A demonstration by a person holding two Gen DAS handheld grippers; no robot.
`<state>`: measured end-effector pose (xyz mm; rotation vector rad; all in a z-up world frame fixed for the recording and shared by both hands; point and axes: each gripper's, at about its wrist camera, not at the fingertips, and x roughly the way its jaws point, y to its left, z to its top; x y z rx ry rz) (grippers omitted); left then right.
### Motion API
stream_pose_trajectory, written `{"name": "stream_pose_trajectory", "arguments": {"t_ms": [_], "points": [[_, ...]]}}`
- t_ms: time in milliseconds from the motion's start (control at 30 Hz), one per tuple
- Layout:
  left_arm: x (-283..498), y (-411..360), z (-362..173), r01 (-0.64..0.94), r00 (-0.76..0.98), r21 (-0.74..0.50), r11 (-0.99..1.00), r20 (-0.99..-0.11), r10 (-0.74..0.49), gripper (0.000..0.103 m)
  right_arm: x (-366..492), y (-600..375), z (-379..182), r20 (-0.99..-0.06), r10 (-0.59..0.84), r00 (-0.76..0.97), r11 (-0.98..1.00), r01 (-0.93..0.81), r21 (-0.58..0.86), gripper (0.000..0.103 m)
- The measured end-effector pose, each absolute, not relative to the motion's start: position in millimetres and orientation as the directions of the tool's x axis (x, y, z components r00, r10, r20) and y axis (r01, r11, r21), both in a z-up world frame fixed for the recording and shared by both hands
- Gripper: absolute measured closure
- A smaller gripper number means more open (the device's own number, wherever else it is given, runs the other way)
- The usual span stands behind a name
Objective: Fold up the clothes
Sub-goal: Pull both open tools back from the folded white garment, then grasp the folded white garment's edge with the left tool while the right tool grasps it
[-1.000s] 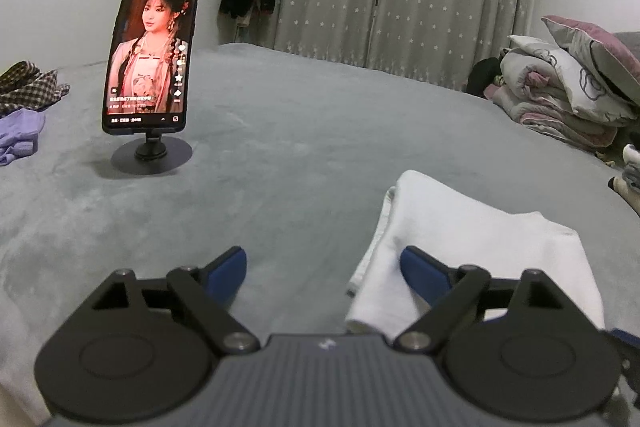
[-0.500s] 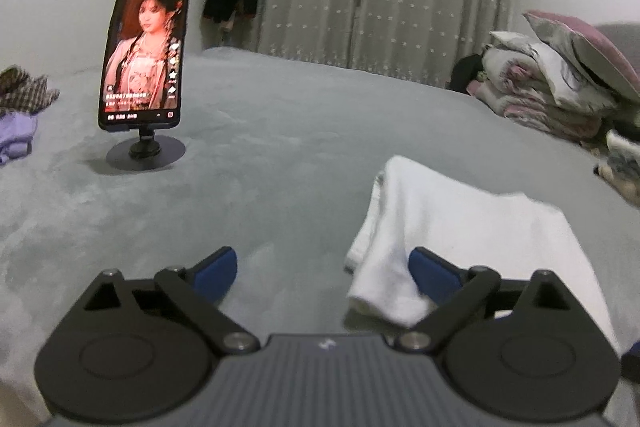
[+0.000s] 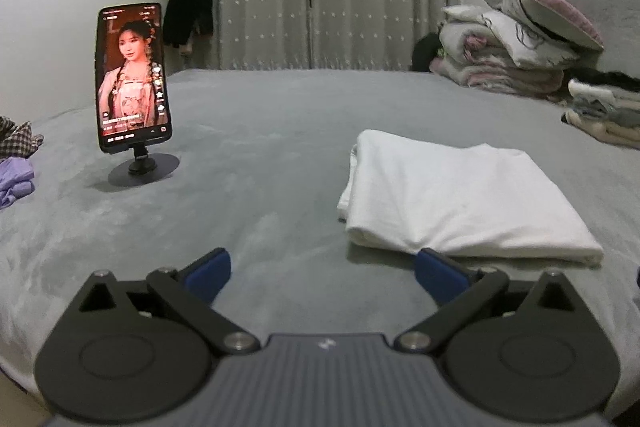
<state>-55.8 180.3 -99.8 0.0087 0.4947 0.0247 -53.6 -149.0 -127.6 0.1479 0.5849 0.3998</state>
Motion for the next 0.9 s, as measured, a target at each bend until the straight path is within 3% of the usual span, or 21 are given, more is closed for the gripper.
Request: {"name": "stream_pose_trajectory", "arguments": {"t_ms": [433,767,900], "points": [[-40,208,-66,0.162,0.788,-0.101,0.982,-0.585,-0.19,0.0,5,-202,-119,-0.551,0.542,0.634,0.8,-0.19,0.569,0.045],[10,223,-51,0.226,0.67,-0.268,0.937,-0.655,-0.349,0.002,42,-191,-108,-0.598,0.597,0.535,0.775,-0.192,0.602,0.046],[37,231,-60,0.189,0.622,-0.342,0.92,-0.684,-0.382,0.014,59,-182,-111,-0.605,0.612,0.509,0.766,-0.189,0.615,0.046]]}}
